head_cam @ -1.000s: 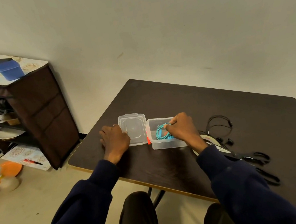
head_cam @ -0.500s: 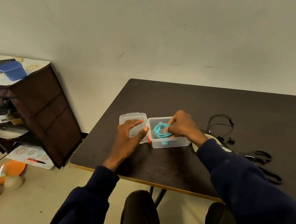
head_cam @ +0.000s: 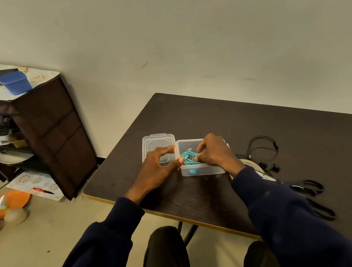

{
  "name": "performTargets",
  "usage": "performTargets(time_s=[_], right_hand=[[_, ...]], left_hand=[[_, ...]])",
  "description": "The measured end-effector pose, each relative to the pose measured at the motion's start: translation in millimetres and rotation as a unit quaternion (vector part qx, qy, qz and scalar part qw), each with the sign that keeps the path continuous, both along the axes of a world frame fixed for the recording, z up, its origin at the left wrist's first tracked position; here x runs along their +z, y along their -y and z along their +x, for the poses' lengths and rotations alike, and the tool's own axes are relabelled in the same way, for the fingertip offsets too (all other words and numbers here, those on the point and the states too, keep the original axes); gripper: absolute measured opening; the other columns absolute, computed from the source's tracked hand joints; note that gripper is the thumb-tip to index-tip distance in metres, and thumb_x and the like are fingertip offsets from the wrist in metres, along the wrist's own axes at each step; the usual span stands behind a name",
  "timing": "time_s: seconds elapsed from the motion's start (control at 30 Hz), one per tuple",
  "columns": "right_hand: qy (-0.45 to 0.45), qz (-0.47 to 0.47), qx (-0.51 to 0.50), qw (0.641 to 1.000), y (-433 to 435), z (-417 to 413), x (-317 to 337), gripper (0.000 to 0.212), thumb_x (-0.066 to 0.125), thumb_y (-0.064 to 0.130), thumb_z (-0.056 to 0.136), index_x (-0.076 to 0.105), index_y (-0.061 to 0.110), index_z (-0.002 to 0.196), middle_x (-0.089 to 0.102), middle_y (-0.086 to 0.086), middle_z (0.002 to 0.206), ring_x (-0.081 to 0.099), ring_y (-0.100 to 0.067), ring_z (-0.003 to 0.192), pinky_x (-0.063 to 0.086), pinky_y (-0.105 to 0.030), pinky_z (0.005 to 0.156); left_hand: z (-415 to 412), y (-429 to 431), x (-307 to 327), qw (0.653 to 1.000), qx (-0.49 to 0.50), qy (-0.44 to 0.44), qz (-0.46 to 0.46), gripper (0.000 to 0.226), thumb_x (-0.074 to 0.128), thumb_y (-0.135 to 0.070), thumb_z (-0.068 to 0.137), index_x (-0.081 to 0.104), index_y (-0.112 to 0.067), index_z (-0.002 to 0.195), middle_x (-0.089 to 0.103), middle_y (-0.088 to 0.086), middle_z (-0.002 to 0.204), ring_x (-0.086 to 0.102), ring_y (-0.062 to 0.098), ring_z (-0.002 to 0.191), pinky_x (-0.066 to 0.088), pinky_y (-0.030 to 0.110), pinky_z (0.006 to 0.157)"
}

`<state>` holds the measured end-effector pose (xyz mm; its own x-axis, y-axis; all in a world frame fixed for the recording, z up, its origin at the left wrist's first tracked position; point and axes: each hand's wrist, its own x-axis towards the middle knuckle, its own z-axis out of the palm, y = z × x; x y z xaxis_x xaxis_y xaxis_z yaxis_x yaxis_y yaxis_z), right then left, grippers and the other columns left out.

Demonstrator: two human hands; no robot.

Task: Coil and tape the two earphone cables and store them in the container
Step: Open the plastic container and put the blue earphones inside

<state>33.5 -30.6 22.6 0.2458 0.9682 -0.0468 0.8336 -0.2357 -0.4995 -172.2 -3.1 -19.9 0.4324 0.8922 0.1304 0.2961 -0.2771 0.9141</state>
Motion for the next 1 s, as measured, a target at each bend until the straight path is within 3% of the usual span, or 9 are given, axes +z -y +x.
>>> performTargets(time_s=[0.13,0.23,0.33,0.43,0.53,0.7,0.83,1.0], right_hand=[[0.003,0.014,0.0,1.0,-2,-3,0,0.028,0.08,0.023,0.085,0.074,0.008,0.107,0.074,-0.009,0.11,0.067,-0.014,0.083,0.054,-0.018,0.067],[0.023,0.023,-0.003,0.999,-1,-2,-1,0.031,0.081,0.029,0.084,0.073,0.01,0.108,0.074,-0.007,0.107,0.069,-0.016,0.086,0.061,-0.029,0.078],[0.033,0.043,-0.009,0.998,1,-3,-2,0.032,0.08,0.032,0.084,0.074,0.012,0.108,0.074,-0.006,0.107,0.07,-0.016,0.089,0.062,-0.033,0.08],[0.05,0.081,0.0,0.995,7,-5,0,0.026,0.076,0.028,0.089,0.073,0.014,0.11,0.074,-0.007,0.111,0.071,-0.015,0.094,0.06,-0.026,0.076],[0.067,0.117,0.018,0.991,10,-7,4,0.027,0.073,0.029,0.091,0.073,0.013,0.113,0.073,-0.007,0.115,0.072,-0.017,0.098,0.06,-0.027,0.08],[0.071,0.105,0.029,0.992,6,-12,7,0.03,0.073,0.03,0.091,0.073,0.014,0.116,0.073,-0.006,0.115,0.071,-0.015,0.096,0.053,-0.019,0.074],[0.081,0.087,0.032,0.992,6,-15,1,0.031,0.073,0.029,0.091,0.072,0.012,0.117,0.073,-0.007,0.117,0.07,-0.018,0.098,0.06,-0.03,0.084],[0.091,0.084,0.042,0.991,7,-15,2,0.027,0.072,0.024,0.091,0.074,0.014,0.117,0.072,-0.006,0.119,0.07,-0.018,0.102,0.061,-0.03,0.084]], left_hand=[[0,-1,-3,1.0,-0.003,0.005,0.002,0.04,0.063,-0.066,0.076,0.055,-0.05,0.112,0.06,-0.004,0.134,0.058,0.021,0.119,0.05,0.048,0.104],[0,-4,-6,1.0,-0.001,0.001,0.007,0.061,0.059,-0.08,0.068,0.056,-0.045,0.118,0.06,-0.004,0.135,0.057,0.02,0.119,0.05,0.047,0.103],[1,-6,-9,1.0,0.0,0.001,0.01,0.072,0.059,-0.08,0.067,0.056,-0.037,0.125,0.059,-0.003,0.136,0.057,0.019,0.12,0.05,0.047,0.103],[1,-6,-11,1.0,-0.005,0.005,0.015,0.071,0.061,-0.077,0.07,0.057,-0.035,0.128,0.059,-0.003,0.135,0.057,0.018,0.12,0.051,0.046,0.103],[1,-5,-10,1.0,-0.003,0.009,0.015,0.053,0.064,-0.066,0.076,0.055,-0.041,0.122,0.06,-0.002,0.134,0.058,0.018,0.119,0.051,0.043,0.103],[3,-4,-8,1.0,0.001,0.007,0.022,0.049,0.064,-0.057,0.077,0.053,-0.039,0.121,0.059,0.0,0.135,0.057,0.018,0.12,0.05,0.039,0.103],[2,-4,-9,1.0,-0.002,0.008,0.021,0.05,0.065,-0.057,0.077,0.053,-0.038,0.122,0.059,0.001,0.135,0.057,0.019,0.12,0.051,0.04,0.103],[1,-5,-10,1.0,0.002,0.003,0.02,0.054,0.064,-0.057,0.078,0.055,-0.034,0.126,0.058,-0.001,0.136,0.056,0.017,0.12,0.05,0.036,0.103]])
